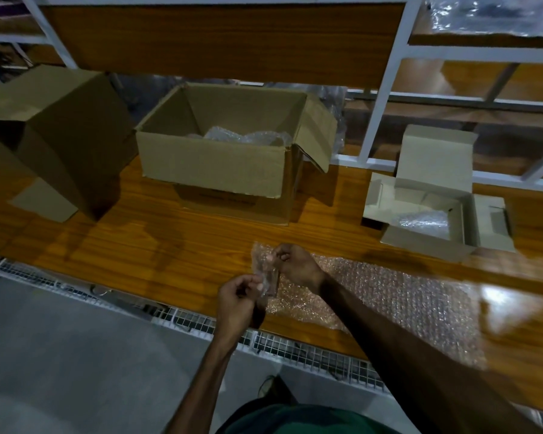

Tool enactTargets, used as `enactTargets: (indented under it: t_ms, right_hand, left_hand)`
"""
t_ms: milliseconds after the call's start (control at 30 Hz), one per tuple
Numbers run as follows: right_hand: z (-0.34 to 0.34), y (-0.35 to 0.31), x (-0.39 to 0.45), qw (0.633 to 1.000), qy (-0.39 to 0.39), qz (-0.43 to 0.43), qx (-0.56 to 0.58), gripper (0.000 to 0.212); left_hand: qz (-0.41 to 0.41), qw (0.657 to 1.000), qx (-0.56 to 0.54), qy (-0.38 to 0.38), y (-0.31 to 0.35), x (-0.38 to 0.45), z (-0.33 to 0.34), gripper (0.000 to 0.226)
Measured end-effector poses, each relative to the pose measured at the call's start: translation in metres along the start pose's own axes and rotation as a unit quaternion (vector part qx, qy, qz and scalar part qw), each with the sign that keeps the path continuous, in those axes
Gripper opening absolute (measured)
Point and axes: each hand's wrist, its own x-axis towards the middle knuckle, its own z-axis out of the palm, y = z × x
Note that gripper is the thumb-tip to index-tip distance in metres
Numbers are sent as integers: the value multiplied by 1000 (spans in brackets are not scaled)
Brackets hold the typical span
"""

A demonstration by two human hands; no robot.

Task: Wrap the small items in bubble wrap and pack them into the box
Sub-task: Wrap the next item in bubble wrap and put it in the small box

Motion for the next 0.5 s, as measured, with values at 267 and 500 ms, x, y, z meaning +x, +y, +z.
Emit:
enactTargets:
  t_ms: [267,500]
  right_hand:
    - [-4,1,-5,1000,6,-14,0,11]
    - [-11,10,-13,998,25,-49,-15,15]
  left_hand:
    - [37,998,50,14,-3,5,13,25]
    - [19,995,96,35,5,5,25,36]
